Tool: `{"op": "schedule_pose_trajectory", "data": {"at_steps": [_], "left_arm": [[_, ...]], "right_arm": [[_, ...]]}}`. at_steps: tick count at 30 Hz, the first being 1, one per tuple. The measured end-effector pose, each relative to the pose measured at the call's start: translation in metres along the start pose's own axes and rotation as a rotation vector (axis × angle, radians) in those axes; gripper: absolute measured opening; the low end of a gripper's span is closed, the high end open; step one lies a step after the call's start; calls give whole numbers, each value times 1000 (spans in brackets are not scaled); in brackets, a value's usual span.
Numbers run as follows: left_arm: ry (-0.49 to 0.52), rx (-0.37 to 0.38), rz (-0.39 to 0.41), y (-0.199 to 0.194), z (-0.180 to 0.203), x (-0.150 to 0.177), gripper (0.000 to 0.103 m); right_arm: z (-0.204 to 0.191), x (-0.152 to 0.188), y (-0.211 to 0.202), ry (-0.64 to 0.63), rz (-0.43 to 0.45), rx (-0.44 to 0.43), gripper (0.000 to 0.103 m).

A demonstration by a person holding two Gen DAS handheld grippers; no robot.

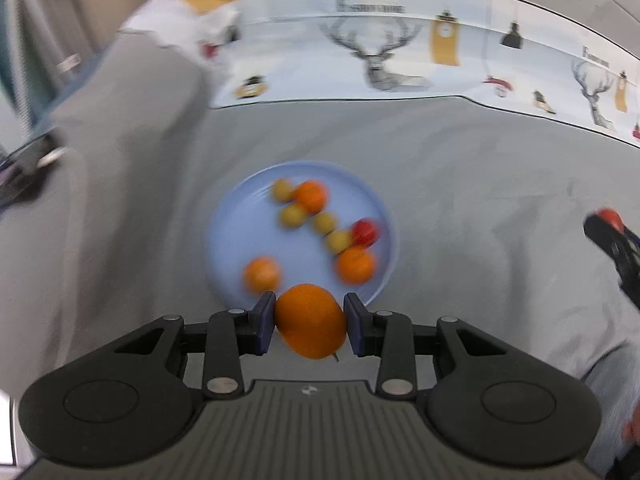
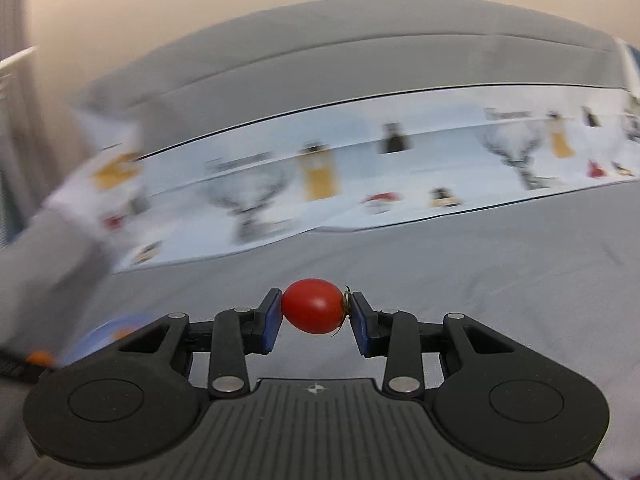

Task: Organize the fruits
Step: 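Carry the mandarin toward the plate while the right tool carries the tomato there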

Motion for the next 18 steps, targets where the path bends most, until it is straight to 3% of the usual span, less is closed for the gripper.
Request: {"op": "schedule_pose_trajectory", "data": {"at_steps": [7,13,18], "left_arm": [[-61,0,57,-53,-44,57,41],[-97,55,98,-77,-52,86,41],[-123,83,153,-93,-56,90,41]], "right_arm": [[-87,30,-92,-156,-3,-161,38],[-128,41,-139,-273,31,-216,38],[-149,51,-160,-360,46,-240,38]]}}
Point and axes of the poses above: each gripper's, at about its wrist camera, not at the fingertips, and y roughly the way its jaws point, z to its right, x to its underside, the point moved 10 cm from there along y, roughly the way its jaws point, and after that the axes turned 9 degrees about x, right-handed, at the moved point
